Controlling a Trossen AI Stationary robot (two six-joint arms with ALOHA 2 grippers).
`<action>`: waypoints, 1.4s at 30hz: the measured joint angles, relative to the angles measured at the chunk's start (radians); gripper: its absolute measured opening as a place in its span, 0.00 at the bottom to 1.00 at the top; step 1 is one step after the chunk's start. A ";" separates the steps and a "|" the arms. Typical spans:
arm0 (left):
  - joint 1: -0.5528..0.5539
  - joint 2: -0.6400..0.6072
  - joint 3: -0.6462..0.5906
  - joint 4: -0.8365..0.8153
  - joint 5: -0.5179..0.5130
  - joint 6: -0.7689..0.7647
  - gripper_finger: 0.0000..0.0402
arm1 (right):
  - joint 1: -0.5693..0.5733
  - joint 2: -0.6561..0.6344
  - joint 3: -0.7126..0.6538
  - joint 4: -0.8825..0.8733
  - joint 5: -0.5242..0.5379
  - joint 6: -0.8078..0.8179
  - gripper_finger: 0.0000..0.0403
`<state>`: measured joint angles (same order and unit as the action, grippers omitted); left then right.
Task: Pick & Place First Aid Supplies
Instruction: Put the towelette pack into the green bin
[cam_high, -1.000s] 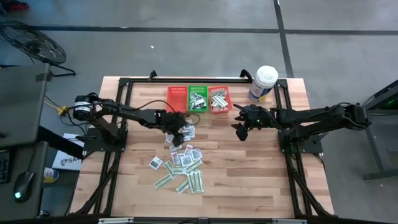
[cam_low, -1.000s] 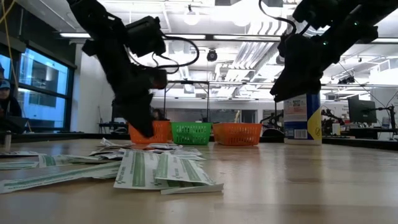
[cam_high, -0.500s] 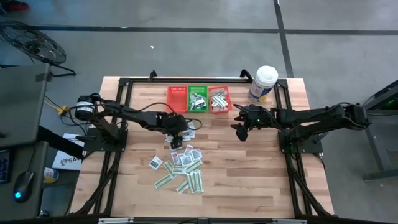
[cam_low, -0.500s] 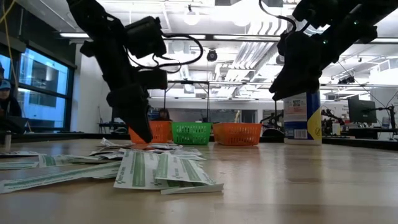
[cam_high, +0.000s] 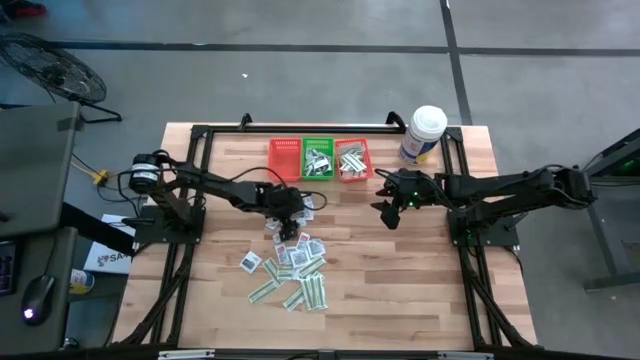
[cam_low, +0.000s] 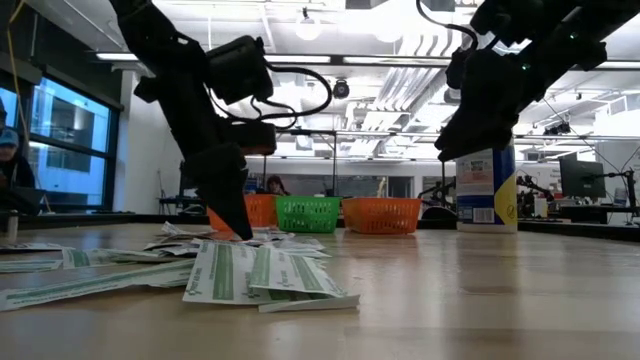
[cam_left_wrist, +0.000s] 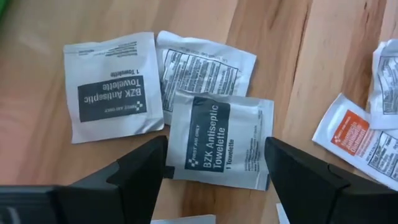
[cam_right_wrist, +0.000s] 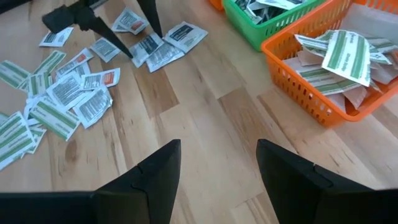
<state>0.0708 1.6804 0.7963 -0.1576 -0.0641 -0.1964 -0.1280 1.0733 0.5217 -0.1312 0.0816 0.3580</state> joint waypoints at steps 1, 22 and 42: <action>0.000 0.008 -0.001 0.004 0.000 0.000 0.67 | 0.000 0.000 0.000 -0.003 -0.004 0.000 0.51; 0.003 0.046 -0.002 0.009 0.009 -0.080 0.27 | 0.000 0.000 0.000 -0.006 -0.014 0.000 0.51; 0.000 -0.024 -0.007 -0.031 0.061 -0.110 0.01 | 0.000 0.000 0.000 -0.006 -0.009 0.000 0.51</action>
<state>0.0708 1.6564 0.7893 -0.1890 -0.0030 -0.3062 -0.1280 1.0733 0.5217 -0.1372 0.0730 0.3580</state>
